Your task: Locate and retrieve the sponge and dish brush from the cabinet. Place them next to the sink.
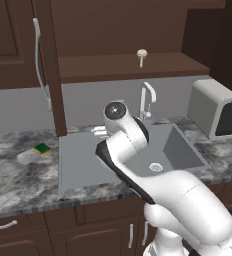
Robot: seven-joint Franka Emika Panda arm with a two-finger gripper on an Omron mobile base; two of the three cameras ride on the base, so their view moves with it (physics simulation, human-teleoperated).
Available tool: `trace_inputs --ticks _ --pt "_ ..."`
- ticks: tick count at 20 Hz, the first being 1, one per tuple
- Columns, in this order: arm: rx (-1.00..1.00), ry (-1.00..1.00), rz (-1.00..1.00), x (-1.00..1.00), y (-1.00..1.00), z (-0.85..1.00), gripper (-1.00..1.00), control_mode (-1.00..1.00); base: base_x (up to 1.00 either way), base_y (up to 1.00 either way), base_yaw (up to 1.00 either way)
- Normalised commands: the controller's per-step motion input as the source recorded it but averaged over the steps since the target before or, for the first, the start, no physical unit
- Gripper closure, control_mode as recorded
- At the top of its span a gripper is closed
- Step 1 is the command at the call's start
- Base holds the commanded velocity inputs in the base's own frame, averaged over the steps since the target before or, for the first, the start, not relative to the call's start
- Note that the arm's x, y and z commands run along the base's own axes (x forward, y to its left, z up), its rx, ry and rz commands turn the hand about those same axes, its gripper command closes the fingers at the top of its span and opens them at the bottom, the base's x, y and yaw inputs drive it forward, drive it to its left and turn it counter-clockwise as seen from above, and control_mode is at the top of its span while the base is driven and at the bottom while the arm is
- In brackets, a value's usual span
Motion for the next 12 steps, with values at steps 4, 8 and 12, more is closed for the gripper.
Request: trace_inputs --ticks 4,8,12 --pt "0.09 -0.22 -0.12 -0.32 -0.25 0.5 -1.0 -1.0 0.0 0.0 0.0" --pt "0.08 -0.18 -0.11 -0.29 -0.28 0.52 -1.0 -1.0 0.0 0.0 0.0" --pt "0.02 -0.06 -0.09 -0.21 -0.2 0.5 -1.0 -1.0 0.0 0.0 0.0"
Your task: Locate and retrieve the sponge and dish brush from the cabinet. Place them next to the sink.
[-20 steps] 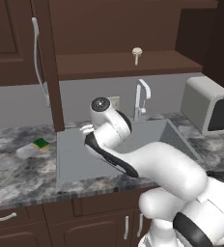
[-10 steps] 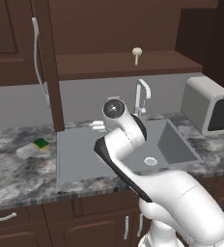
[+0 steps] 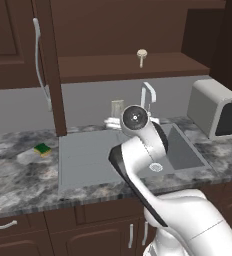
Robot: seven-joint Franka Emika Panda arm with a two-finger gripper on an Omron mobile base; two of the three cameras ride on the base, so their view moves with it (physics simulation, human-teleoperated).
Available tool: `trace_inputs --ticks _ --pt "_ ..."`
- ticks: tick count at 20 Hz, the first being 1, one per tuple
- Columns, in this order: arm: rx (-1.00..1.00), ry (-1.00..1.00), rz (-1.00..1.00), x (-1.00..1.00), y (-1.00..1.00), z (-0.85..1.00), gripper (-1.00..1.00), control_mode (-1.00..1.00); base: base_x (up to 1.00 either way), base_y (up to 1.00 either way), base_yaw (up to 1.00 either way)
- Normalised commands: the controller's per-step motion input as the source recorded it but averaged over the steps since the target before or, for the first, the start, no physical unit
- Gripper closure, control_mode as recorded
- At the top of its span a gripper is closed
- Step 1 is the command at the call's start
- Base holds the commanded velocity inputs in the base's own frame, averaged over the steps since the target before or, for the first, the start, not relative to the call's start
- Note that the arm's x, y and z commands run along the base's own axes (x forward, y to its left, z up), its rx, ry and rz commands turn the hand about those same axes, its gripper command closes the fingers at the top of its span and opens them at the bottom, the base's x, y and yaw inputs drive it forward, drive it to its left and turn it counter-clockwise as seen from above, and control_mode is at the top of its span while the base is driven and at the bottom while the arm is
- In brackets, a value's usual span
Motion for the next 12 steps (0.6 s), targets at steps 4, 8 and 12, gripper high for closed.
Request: trace_inputs --ticks 4,8,12 --pt "0.0 0.03 -0.1 -0.15 -0.17 0.35 -1.0 -1.0 0.0 0.0 0.0" --pt "-0.01 0.19 -0.04 -0.04 -0.25 0.42 -1.0 -1.0 0.0 0.0 0.0" --pt "0.0 0.28 0.0 0.0 -0.24 0.42 -1.0 -1.0 0.0 0.0 0.0"
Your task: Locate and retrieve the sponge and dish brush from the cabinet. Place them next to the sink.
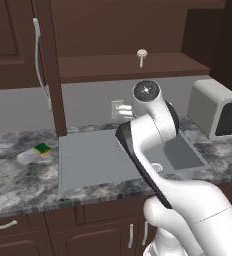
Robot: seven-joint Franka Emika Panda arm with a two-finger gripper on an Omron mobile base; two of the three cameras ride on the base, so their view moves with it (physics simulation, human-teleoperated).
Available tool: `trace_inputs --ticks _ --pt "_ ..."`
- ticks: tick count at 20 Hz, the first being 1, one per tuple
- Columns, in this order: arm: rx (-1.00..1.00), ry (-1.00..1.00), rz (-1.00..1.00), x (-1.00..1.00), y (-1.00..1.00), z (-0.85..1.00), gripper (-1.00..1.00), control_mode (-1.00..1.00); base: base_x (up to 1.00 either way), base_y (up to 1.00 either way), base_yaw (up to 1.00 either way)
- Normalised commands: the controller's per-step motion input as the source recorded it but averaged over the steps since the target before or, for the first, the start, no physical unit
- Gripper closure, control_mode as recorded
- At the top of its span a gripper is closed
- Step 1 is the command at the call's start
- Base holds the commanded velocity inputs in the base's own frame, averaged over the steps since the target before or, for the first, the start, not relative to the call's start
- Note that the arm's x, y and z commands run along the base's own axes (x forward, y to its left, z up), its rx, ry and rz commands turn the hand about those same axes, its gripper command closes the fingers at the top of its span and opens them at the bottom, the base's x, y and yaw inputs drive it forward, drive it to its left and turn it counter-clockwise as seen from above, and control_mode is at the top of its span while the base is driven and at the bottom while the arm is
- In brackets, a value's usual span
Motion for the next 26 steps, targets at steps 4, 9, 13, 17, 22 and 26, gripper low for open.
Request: trace_inputs --ticks 4,9,13,17,22,26 --pt "-0.01 0.1 -0.01 -0.09 -0.05 0.39 -1.0 -1.0 0.0 0.0 0.0" --pt "-0.01 -0.01 -0.02 -0.02 -0.01 0.04 -1.0 -1.0 0.0 0.0 0.0" --pt "-0.04 -0.09 0.0 -0.02 0.0 0.11 -1.0 -1.0 0.0 0.0 0.0" --pt "-0.06 -0.01 0.0 0.0 -0.04 0.31 -1.0 -1.0 0.0 0.0 0.0" --pt "-0.05 -0.01 0.0 -0.09 -0.01 0.39 -1.0 -1.0 0.0 0.0 0.0" --pt "-0.04 -0.11 0.0 -0.04 -0.06 0.32 -1.0 -1.0 0.0 0.0 0.0"
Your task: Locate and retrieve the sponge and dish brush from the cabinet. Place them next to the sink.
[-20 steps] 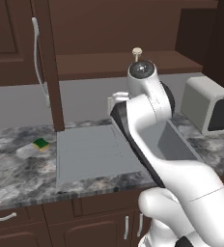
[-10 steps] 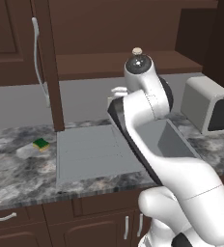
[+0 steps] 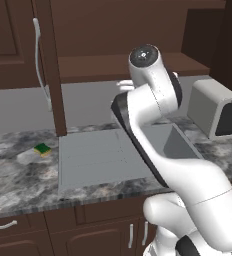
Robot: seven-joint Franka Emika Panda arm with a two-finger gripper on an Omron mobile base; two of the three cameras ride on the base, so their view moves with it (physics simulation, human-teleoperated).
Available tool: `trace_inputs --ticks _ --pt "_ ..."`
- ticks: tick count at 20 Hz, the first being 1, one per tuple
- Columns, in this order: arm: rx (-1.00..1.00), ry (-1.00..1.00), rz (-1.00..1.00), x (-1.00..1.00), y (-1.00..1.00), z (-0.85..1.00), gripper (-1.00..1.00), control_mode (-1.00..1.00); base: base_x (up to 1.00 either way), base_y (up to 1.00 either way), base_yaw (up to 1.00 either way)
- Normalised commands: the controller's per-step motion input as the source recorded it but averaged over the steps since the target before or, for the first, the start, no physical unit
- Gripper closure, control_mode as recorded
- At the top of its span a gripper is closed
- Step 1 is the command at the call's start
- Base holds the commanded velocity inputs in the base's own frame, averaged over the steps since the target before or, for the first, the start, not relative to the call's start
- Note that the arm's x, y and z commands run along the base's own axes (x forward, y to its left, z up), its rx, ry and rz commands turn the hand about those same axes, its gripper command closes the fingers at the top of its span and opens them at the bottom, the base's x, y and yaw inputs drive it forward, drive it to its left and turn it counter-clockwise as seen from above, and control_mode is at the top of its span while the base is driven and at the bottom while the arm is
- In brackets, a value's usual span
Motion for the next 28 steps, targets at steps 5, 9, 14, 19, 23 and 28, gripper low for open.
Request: trace_inputs --ticks 5,9,14,19,23,28 --pt "-0.01 -0.2 0.0 0.0 -0.08 0.24 -1.0 -1.0 0.0 0.0 0.0" --pt "0.0 -0.16 0.03 0.0 -0.05 0.25 -1.0 -1.0 0.0 0.0 0.0" --pt "-0.01 -0.07 0.01 0.0 -0.11 0.29 -1.0 -1.0 0.0 0.0 0.0" --pt "0.0 0.0 0.0 0.06 -0.19 0.31 -1.0 -1.0 0.0 0.0 0.0" --pt "0.0 0.02 0.0 0.3 -0.21 0.18 -1.0 -1.0 0.0 0.0 0.0" --pt "0.0 0.01 0.01 0.45 -0.21 0.02 -1.0 -1.0 0.0 0.0 0.0"
